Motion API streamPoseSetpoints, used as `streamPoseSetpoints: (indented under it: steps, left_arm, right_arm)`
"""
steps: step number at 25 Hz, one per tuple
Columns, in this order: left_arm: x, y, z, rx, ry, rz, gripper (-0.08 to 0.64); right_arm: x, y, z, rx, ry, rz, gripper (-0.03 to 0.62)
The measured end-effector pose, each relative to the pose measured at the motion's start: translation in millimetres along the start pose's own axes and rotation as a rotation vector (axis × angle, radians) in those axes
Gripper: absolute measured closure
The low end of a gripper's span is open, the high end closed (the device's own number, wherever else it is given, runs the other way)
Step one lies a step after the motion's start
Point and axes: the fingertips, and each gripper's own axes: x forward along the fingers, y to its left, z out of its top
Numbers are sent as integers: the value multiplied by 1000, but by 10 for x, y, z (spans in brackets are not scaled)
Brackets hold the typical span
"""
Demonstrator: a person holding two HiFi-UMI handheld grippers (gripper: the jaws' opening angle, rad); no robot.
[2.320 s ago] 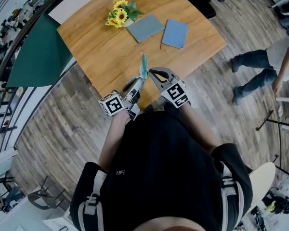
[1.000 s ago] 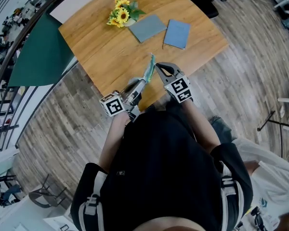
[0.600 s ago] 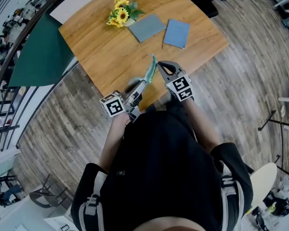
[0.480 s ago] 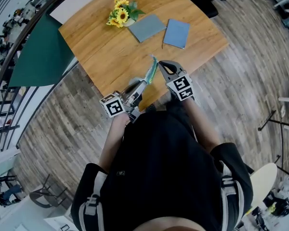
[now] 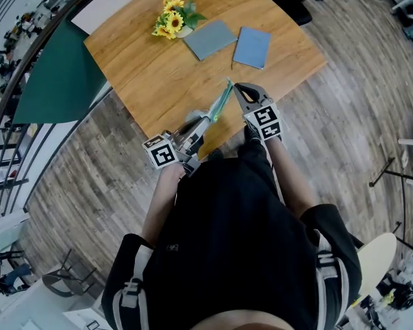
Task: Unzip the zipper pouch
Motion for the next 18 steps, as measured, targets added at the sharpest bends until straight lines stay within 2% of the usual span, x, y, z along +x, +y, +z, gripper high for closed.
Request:
streamPoseSetpoints:
  steps: [14,18]
  left_arm:
    - [8,-92,56,11,-13,-57,560]
    - [-35,-72,111,29,-32,-44,560]
  right_arm:
    - [-23,-128,-63,35,5,-28,583]
    - [-15,-95,-102,58,23,2,543]
